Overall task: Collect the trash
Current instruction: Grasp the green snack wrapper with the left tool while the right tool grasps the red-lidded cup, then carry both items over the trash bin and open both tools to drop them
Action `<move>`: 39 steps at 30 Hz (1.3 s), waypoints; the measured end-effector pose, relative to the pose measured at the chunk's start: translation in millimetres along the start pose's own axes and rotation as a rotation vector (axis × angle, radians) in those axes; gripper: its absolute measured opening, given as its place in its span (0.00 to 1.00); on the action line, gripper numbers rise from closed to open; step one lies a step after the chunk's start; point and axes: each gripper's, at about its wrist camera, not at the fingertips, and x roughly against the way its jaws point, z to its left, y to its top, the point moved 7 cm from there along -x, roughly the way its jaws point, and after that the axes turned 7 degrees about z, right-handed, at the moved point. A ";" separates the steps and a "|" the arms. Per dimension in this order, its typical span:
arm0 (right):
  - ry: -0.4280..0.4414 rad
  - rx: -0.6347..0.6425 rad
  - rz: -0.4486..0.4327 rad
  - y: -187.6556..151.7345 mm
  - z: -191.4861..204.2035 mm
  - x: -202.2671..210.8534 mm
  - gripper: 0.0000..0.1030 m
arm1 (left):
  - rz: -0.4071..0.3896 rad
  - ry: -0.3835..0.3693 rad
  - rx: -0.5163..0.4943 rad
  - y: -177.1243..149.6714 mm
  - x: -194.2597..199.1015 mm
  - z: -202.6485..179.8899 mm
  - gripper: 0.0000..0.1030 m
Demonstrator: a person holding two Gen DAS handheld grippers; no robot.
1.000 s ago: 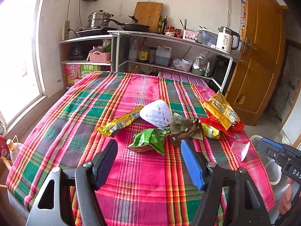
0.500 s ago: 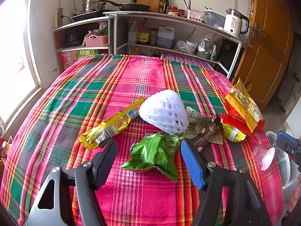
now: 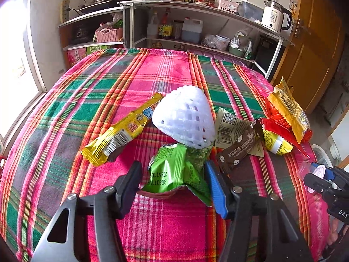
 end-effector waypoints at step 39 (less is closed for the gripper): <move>-0.005 -0.135 -0.181 -52.4 -15.6 99.9 0.43 | -0.177 -0.132 -0.194 -44.8 105.4 -116.5 0.37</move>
